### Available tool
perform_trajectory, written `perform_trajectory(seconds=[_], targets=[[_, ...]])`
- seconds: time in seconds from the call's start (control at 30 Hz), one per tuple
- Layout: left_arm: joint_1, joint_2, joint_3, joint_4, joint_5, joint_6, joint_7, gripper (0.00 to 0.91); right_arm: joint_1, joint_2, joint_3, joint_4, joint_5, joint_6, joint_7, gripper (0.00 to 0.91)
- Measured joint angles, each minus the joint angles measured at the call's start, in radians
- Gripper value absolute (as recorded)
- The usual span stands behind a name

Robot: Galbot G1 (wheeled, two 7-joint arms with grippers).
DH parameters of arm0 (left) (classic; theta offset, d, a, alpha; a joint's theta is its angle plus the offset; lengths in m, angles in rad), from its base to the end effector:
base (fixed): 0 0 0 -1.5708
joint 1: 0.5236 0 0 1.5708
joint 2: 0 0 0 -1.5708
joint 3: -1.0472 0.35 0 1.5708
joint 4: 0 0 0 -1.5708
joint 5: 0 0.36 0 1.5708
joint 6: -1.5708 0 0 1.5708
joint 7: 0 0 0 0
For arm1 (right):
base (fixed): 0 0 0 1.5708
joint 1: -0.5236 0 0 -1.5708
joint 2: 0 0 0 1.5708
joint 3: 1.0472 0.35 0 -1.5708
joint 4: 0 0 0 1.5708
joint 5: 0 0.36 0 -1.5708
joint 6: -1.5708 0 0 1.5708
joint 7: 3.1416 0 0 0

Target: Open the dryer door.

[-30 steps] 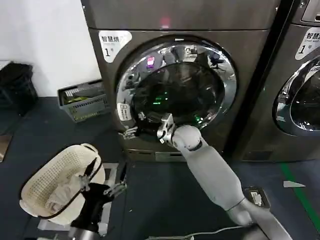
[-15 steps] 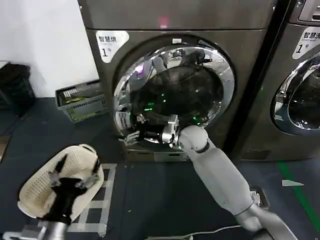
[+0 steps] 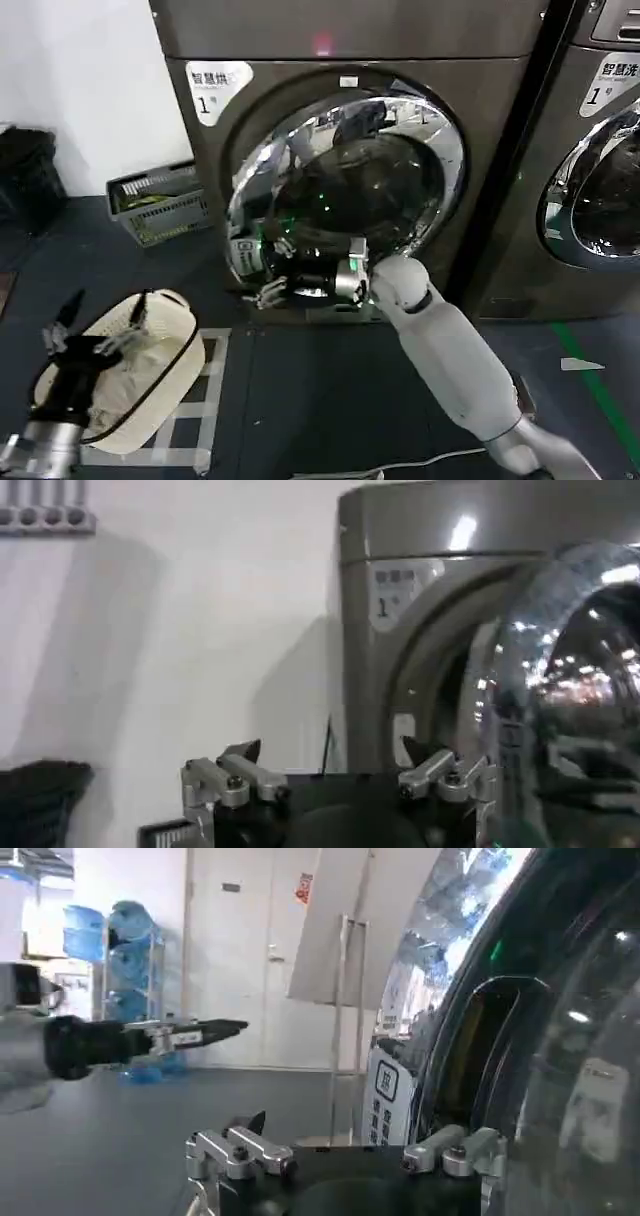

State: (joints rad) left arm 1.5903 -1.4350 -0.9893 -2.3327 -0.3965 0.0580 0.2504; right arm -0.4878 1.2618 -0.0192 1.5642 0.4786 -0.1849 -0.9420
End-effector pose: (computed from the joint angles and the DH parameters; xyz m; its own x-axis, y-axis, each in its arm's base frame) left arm 0.1555 0.1296 -0.1928 -0.9718 0.0184 -0.2350 0.0135 0.9997 0.0223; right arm 0.4694 0.0700 -0.1689 -0.1014 -0.9945 -0.0266 -0.9833 0.1043 -0.1495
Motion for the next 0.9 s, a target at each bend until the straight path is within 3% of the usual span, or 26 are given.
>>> perform_trajectory(seconds=[0.33,0.57,0.9], targets=[[-0.038,0.1,-0.043,0.105,-0.085,-0.087,0.047,0.907,-0.012,-0.05,0.02,0.028,0.026,0.019,-0.091,0.907],[-0.073,0.201,-0.016,0.152,-0.183,-0.072,0.106,0.907,-0.035,-0.085,0.04,0.052,0.035,0.024,-0.147,0.907],[-0.13,0.325,0.053,0.186,-0.277,-0.022,0.11,0.907,-0.059,-0.142,0.07,0.079,0.086,0.043,-0.232,0.907]])
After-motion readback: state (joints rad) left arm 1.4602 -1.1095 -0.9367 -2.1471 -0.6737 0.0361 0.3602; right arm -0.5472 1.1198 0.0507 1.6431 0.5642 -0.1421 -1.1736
